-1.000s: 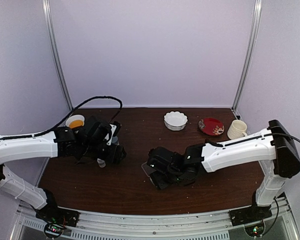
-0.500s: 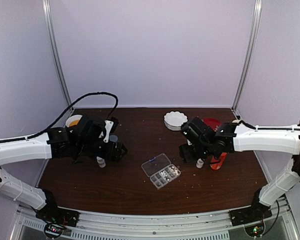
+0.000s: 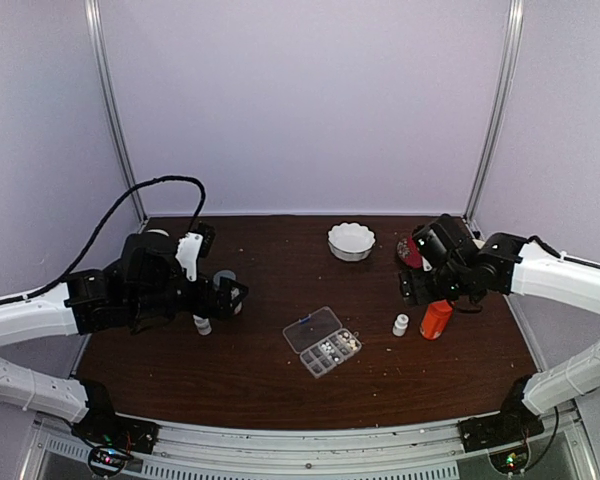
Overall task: Sort the pills into containers
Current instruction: Pick up the pill bottle from the center of the board.
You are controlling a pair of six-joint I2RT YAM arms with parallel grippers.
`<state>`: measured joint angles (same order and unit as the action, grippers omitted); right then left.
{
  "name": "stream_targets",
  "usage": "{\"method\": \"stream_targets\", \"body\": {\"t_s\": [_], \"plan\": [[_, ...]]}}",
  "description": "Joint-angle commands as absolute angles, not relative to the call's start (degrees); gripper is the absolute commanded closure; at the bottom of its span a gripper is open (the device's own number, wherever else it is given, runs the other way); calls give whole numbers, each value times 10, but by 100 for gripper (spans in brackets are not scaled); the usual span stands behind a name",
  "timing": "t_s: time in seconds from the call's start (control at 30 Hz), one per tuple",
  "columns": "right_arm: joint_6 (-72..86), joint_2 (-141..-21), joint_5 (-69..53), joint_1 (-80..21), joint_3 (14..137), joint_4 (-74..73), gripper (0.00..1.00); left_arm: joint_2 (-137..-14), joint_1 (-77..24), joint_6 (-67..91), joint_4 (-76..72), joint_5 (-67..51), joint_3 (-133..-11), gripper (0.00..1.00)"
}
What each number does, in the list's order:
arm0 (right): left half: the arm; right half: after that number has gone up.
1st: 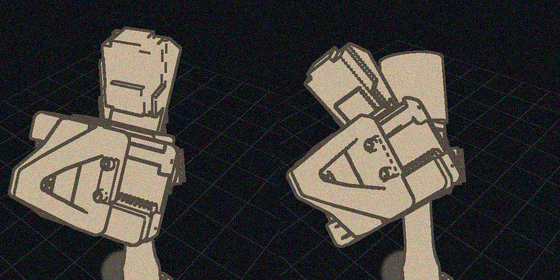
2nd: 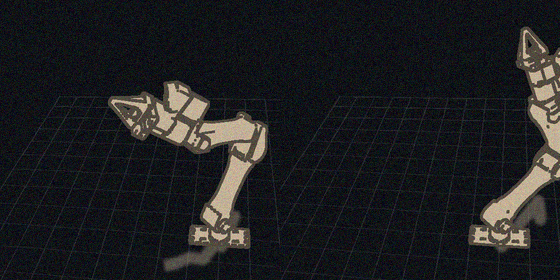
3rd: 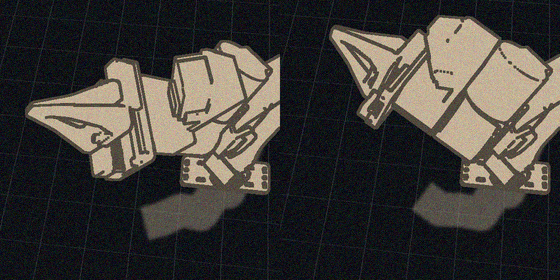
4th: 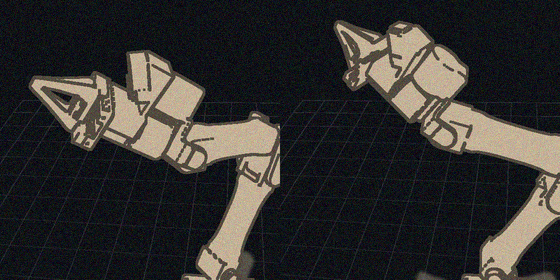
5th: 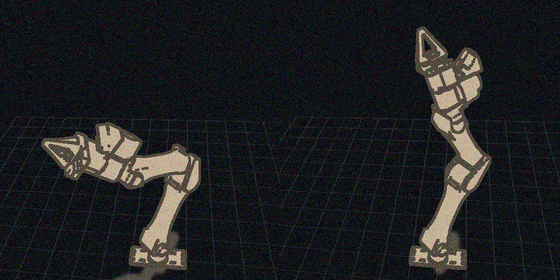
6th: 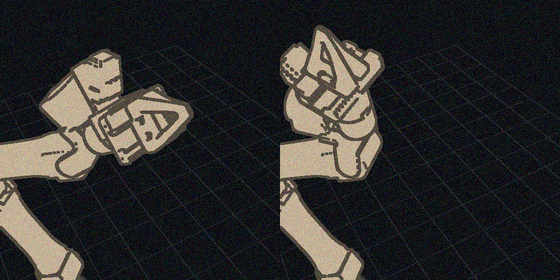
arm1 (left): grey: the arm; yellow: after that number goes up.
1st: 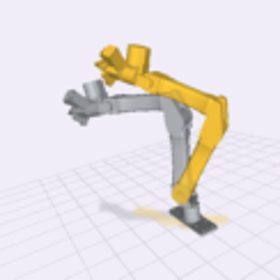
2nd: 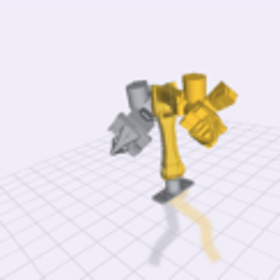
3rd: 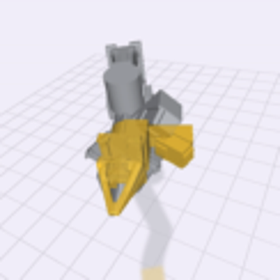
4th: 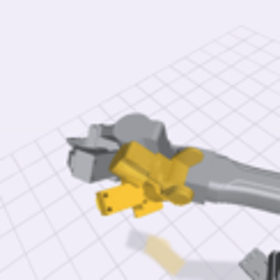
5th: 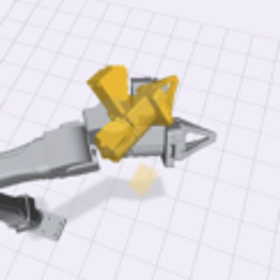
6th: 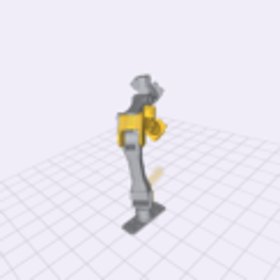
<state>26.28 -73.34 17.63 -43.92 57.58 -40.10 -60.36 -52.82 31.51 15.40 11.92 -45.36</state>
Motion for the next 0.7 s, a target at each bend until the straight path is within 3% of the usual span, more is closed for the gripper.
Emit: {"method": "stream_targets", "body": {"t_s": [0.0,0.07,0.67], "plan": [[259,-699,203,-411,553,-423,8,-580,-525,305,99,132,-434,3],[264,-685,205,-404,544,-422,1,-578,-525,306,103,131,-437,3],[280,-667,152,-351,512,-402,1,-622,-526,308,101,87,-468,2]]}}
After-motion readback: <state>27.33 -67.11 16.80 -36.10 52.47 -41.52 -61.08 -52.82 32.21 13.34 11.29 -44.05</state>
